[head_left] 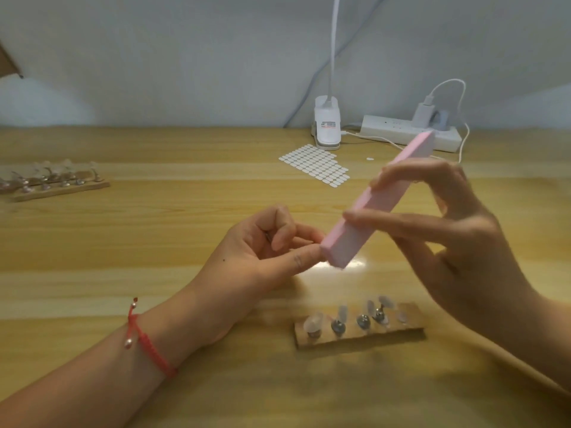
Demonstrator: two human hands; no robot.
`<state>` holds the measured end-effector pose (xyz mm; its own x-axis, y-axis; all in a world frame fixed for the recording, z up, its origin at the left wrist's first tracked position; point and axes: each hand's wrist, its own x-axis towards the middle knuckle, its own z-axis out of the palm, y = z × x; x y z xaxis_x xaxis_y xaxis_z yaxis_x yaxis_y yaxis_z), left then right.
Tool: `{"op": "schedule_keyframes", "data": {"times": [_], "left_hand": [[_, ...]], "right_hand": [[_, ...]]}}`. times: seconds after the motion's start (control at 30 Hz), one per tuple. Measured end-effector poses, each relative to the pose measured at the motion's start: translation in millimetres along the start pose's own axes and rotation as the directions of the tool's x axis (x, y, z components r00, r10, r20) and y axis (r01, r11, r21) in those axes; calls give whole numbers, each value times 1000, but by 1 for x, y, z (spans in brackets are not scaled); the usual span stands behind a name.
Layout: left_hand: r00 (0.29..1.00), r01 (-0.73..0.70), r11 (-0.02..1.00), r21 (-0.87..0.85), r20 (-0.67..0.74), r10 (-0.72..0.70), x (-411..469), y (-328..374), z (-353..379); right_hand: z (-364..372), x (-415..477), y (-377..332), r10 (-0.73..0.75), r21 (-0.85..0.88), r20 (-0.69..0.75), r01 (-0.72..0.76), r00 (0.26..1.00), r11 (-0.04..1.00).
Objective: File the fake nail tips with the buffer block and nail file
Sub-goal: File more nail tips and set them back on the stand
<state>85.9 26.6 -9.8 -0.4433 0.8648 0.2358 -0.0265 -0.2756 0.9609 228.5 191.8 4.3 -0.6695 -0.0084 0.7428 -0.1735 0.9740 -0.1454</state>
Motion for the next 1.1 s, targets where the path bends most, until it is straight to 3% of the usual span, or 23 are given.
{"op": "schedule_keyframes", "data": {"times": [0.13, 0.23, 0.4, 0.5, 0.63, 0.77, 0.9, 1.03, 1.1], "left_hand": [[1000, 13, 1000, 4, 20, -13, 0, -1, 0], [1000, 1, 1000, 25, 27, -2, 0, 0, 1], [999, 26, 1000, 12, 28, -27, 0, -1, 0], [1000, 12, 1000, 28, 13, -12, 1, -1, 1], [999, 18, 999, 32, 37, -19, 0, -1, 1], [1000, -16, 998, 66, -8, 17, 0, 0, 3], [1000, -15, 999, 44, -3, 15, 0, 0, 5], [998, -27, 997, 75, -60, 32, -1, 1, 7], [996, -17, 998, 63, -82, 22, 0, 1, 7]], "right_hand": [[8, -4, -8, -59, 51, 106, 54, 993, 997], [0, 0, 3, 53, 63, 82, -58, 995, 996], [8, -5, -7, -78, 58, 108, 72, 991, 996], [1, -1, 5, 23, 40, 46, -25, 999, 999], [10, -7, -9, -104, -3, 63, 104, 993, 995], [0, -1, 6, 28, 5, 27, -28, 999, 1000], [12, -8, -11, -110, -19, 82, 112, 990, 993], [1, -2, 6, 40, 7, 31, -41, 999, 999], [9, -4, -3, -7, 26, 41, 6, 999, 1000]]}}
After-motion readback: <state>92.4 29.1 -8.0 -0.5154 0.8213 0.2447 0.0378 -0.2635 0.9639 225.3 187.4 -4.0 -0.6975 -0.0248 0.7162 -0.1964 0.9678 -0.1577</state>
